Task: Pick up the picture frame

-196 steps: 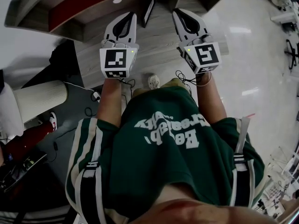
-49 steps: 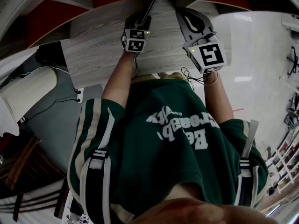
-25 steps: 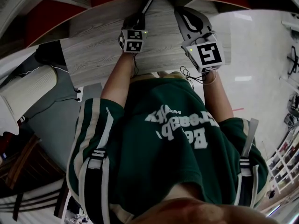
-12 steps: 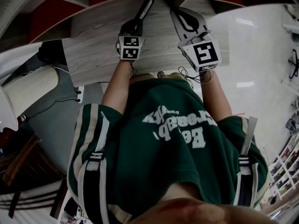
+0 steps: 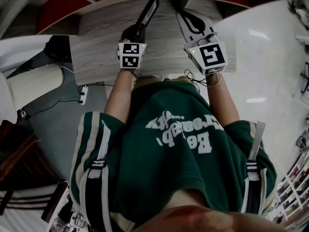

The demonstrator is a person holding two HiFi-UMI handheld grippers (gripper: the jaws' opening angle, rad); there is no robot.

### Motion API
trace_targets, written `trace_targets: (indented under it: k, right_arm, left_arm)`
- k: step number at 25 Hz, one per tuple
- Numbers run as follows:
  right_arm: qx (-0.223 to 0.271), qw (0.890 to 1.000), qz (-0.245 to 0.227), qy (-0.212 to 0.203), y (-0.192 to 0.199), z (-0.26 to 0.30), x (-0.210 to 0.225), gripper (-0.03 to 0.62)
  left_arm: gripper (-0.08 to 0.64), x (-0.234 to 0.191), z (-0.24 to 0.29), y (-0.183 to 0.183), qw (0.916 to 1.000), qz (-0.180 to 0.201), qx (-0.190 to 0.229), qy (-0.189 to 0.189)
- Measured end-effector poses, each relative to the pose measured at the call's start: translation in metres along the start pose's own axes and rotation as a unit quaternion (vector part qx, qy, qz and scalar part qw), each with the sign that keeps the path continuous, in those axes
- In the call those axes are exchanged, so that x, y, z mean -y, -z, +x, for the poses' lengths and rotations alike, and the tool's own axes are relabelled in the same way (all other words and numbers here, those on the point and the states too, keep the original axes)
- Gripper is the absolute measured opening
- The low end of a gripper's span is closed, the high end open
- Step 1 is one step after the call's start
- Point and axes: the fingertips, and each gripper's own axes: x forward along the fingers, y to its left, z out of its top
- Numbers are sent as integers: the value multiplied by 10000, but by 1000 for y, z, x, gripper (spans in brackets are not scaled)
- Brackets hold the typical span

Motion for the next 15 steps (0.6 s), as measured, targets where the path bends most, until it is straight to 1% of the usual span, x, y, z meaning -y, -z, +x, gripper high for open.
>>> trace_targets:
  k: [4,8,11,14,15]
  right_arm:
    - [133,9999,57,-84,-9,-7,1,34]
    - [202,9996,127,-155,-16,-14,6,34]
    - [64,9997,178,-137,-16,-18,4,34]
    - [205,9994,180,-221,-21,-19,4,34]
    - [166,9994,206,-214,-21,-19,5,34]
  left_arm:
    - [26,6,-23,-15,9999,-10,48,-93]
    - [26,14,-42,-37,9996,31,190,-202]
    - [26,18,-58,-47,9993,98,275,-228]
    - [26,22,-72,-58,9991,195,322,-206]
    - [26,23,-75,-61,9989,241,329,-226]
